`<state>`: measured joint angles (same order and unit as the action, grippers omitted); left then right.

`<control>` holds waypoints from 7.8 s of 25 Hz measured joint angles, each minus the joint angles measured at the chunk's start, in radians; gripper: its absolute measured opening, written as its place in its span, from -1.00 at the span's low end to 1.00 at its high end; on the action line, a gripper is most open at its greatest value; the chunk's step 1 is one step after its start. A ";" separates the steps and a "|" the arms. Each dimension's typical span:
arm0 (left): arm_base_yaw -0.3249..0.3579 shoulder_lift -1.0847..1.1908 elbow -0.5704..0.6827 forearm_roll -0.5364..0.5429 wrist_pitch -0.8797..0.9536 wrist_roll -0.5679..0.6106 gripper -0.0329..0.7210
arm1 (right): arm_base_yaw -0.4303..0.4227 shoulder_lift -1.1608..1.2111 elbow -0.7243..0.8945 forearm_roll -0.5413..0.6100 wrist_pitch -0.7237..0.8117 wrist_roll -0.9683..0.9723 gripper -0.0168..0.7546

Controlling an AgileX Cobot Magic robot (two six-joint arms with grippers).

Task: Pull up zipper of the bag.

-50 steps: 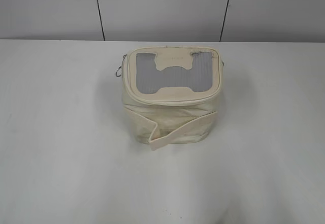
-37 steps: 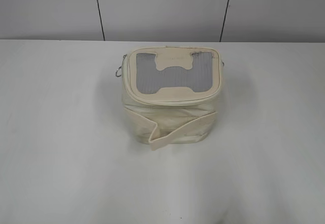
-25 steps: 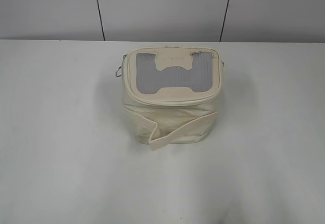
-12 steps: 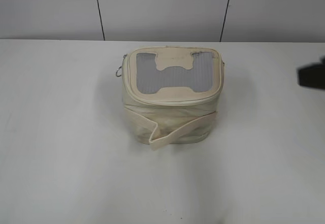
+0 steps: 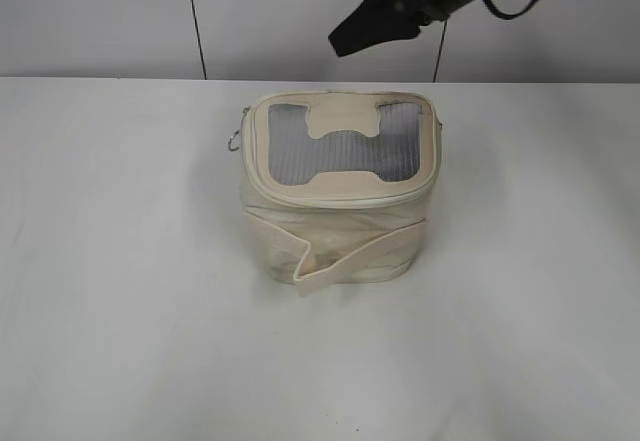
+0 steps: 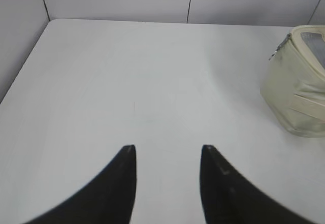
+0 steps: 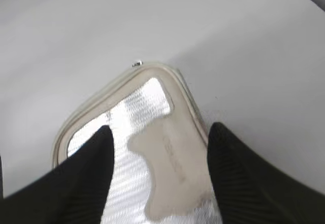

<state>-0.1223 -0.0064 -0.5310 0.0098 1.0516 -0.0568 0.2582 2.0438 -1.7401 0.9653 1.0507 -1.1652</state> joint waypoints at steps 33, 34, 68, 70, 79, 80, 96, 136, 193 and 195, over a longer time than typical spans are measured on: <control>0.078 1.374 -0.413 -1.281 -0.146 1.288 0.16 | 0.127 0.389 -0.470 -0.181 0.166 0.259 -0.82; 0.123 1.440 -0.449 -1.302 -0.091 1.387 0.26 | 0.127 0.389 -0.470 -0.181 0.166 0.261 -0.82; -0.127 1.981 -0.638 -1.355 -0.412 2.135 -0.82 | 0.127 0.389 -0.470 -0.179 0.166 0.266 -0.83; -0.127 1.972 -0.638 -1.283 -0.405 2.072 -0.87 | 0.127 0.389 -0.470 -0.180 0.166 0.274 -0.84; -0.137 1.764 -0.543 -1.030 -0.390 1.770 -0.88 | 0.127 0.389 -0.470 -0.179 0.166 0.326 -0.84; -0.140 1.744 -0.517 -1.029 -0.403 1.769 -0.88 | 0.127 0.389 -0.470 -0.178 0.166 0.330 -0.84; -0.582 1.617 -0.279 -1.146 -0.632 1.724 -0.87 | 0.127 0.389 -0.470 -0.167 0.167 0.370 -0.84; -0.326 2.369 -1.617 -0.929 0.120 1.179 0.26 | -0.268 -0.252 0.936 0.847 -0.350 -0.826 -0.05; -0.333 2.416 -1.629 -0.868 0.125 1.009 -0.79 | -0.087 -0.453 1.177 0.802 -0.540 -0.690 -0.93; -0.340 2.416 -1.629 -0.873 0.128 0.980 -0.79 | -0.056 -0.502 1.225 0.801 -0.533 -0.651 -0.93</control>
<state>-0.4624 2.4099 -2.1603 -0.8630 1.1799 0.9232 0.2021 1.5417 -0.5148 1.7663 0.5180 -1.8160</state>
